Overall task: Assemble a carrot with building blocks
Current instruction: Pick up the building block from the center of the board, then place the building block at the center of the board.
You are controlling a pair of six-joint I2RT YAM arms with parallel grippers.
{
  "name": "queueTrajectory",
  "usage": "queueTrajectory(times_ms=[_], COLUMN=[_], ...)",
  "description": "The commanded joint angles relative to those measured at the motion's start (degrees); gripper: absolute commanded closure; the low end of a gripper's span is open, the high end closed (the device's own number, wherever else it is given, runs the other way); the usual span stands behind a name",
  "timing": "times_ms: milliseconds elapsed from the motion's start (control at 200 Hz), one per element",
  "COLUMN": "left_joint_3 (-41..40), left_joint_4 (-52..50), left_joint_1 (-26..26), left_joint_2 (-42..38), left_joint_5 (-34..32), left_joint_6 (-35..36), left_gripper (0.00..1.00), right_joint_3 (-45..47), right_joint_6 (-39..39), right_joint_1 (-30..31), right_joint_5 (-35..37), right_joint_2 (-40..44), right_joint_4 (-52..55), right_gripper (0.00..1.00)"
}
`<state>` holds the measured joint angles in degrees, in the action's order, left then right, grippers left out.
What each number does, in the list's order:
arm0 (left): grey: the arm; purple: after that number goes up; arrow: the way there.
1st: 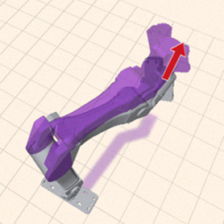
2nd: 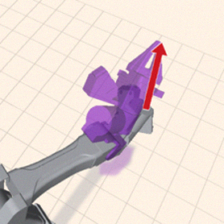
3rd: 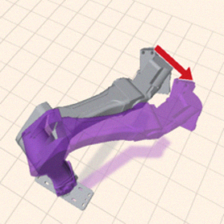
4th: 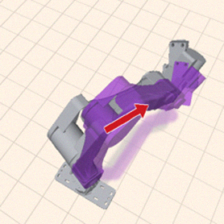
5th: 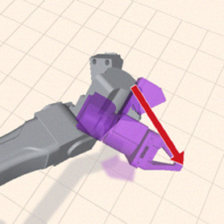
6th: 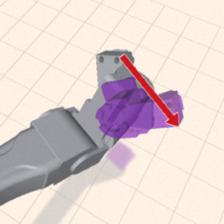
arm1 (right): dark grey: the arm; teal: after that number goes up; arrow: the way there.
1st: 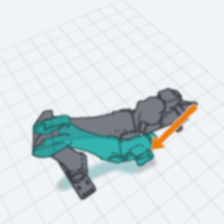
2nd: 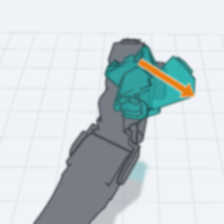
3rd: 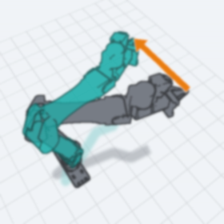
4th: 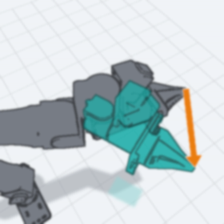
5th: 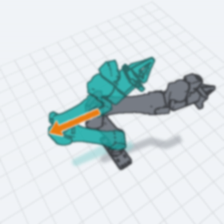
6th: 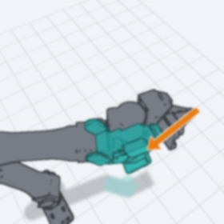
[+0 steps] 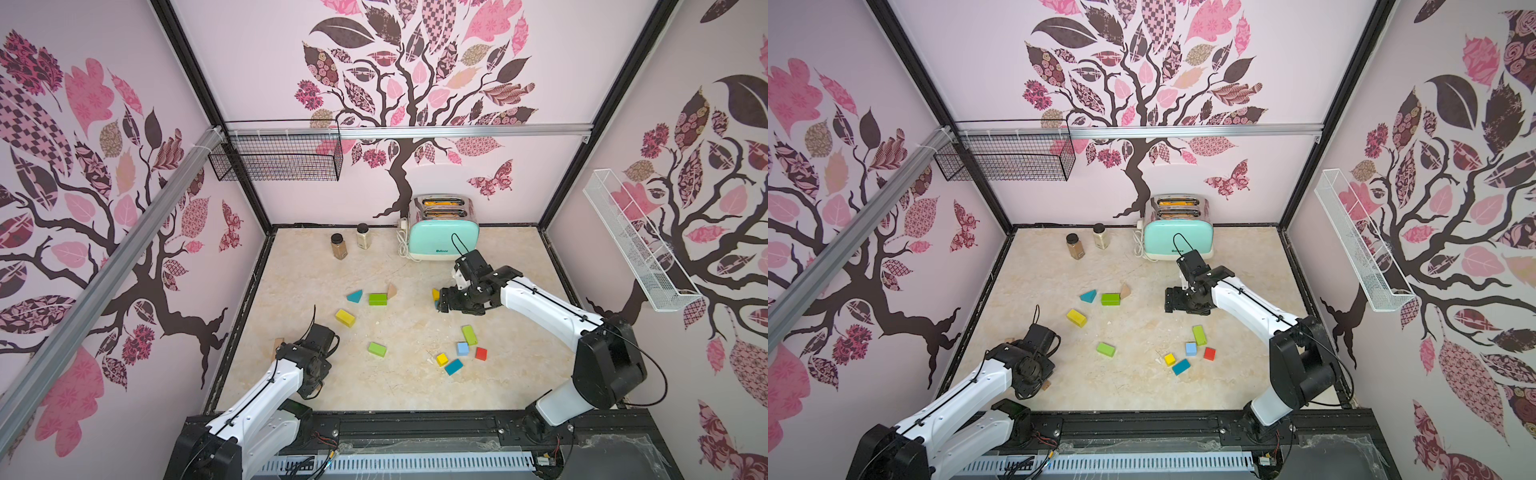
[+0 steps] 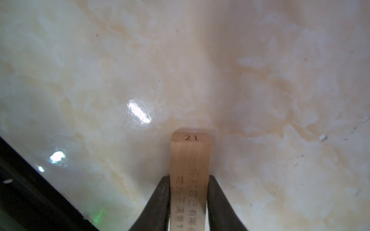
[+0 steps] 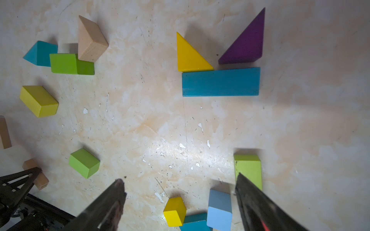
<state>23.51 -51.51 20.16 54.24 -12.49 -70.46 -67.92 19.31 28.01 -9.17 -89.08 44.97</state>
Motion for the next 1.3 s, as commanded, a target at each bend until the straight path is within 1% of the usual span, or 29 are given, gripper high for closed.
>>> queueTrajectory(times_ms=[0, 100, 205, 255, 325, 375, 425, 515, 605, 660, 735, 775, 875, 970, 1075, 1295], left_joint_3=[0.17, 4.04, 10.42, 13.98, 19.91, 23.94, 27.89, 33.69, 38.59, 41.72, 44.38, 44.41, 43.73, 44.74, 48.23, 53.94], left_joint_4=[1.92, 2.09, 2.42, 3.49, 4.12, 5.58, 6.04, 8.03, 11.73, 13.08, 15.62, 18.19, 22.64, 25.13, 25.26, 27.57], left_joint_1=[-0.15, -0.12, 0.75, 2.25, 5.60, 8.19, 10.01, 12.23, 16.00, 17.95, 19.79, 20.25, 20.79, 21.33, 23.09, 25.17], left_joint_2=[-1.17, -1.47, 0.91, 3.08, 7.31, 11.14, 15.42, 22.53, 28.13, 32.52, 38.12, 40.34, 44.95, 48.32, 51.42, 58.39], left_joint_5=[2.76, 4.77, 7.24, 7.74, 7.71, 8.45, 9.96, 13.42, 13.28, 14.36, 16.61, 18.63, 21.12, 22.60, 22.64, 25.51], left_joint_6=[0.89, 5.48, 11.83, 14.98, 18.91, 21.97, 23.31, 22.54, 21.70, 20.63, 18.27, 16.45, 12.15, 9.94, 8.36, 5.04], left_gripper=[0.75, 0.78, 0.79, 0.79, 0.79, 0.79, 0.79, 0.79, 0.79, 0.79, 0.79, 0.79, 0.80, 0.80, 0.80, 0.79], right_joint_3=[-2.56, -4.04, -5.89, -6.92, -8.17, -8.56, -8.51, -8.80, -9.48, -9.77, -9.15, -8.75, -6.58, -4.78, -3.29, -1.49], right_joint_6=[0.64, 0.70, 0.90, 0.99, 0.97, 1.31, 1.81, 2.14, 1.27, 0.92, 0.73, 0.81, 1.25, 1.51, 1.78, 2.21], right_joint_1=[0.38, 0.38, 0.46, 0.30, 0.05, -0.72, -1.93, -4.02, -5.06, -5.57, -5.88, -6.10, -6.22, -6.28, -6.26, -6.25], right_joint_5=[1.03, 1.93, 3.81, 5.15, 6.62, 6.58, 5.94, 5.81, 7.00, 7.17, 7.73, 7.84, 8.11, 8.00, 7.98, 8.29], right_joint_2=[0.43, 0.99, 1.94, 2.44, 3.21, 3.99, 4.93, 6.29, 7.66, 8.12, 8.72, 9.15, 10.56, 11.62, 12.43, 13.49], right_joint_4=[0.91, 1.95, 3.36, 4.25, 5.48, 5.92, 5.92, 6.75, 7.70, 8.40, 9.05, 9.22, 9.02, 8.73, 8.69, 8.28], right_gripper=[0.10, 0.11, 0.10, 0.10, 0.10, 0.10, 0.10, 0.10, 0.10, 0.10, 0.10, 0.10, 0.11, 0.11, 0.11, 0.11])
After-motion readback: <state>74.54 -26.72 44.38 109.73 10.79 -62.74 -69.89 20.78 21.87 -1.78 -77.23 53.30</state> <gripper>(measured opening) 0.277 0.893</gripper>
